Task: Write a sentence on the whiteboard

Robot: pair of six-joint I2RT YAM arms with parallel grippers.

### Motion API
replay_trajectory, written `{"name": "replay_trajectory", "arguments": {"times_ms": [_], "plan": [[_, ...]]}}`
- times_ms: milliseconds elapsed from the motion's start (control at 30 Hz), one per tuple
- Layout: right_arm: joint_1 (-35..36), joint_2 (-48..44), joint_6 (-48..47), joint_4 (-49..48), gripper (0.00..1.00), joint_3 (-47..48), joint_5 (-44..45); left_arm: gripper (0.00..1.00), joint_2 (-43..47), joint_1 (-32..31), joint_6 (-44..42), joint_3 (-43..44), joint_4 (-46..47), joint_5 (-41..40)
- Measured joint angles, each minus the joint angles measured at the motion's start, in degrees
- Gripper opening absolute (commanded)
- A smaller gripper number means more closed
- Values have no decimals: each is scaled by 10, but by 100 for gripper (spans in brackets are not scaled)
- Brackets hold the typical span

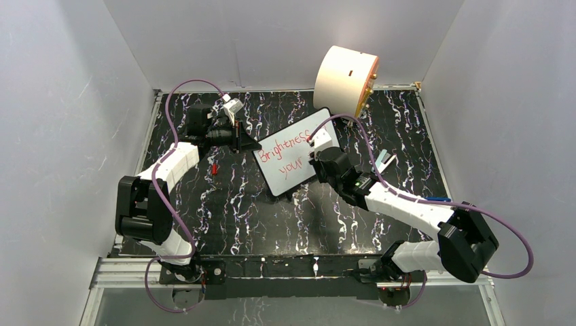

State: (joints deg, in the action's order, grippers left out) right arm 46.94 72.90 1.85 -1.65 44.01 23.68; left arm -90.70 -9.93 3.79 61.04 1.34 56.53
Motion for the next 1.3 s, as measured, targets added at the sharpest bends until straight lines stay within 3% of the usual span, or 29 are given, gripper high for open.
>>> {"name": "replay_trajectory", "arguments": {"times_ms": [1300], "plan": [[0, -1, 9, -32, 0, -7, 10, 0, 0, 0, -2, 1, -2, 0]]}}
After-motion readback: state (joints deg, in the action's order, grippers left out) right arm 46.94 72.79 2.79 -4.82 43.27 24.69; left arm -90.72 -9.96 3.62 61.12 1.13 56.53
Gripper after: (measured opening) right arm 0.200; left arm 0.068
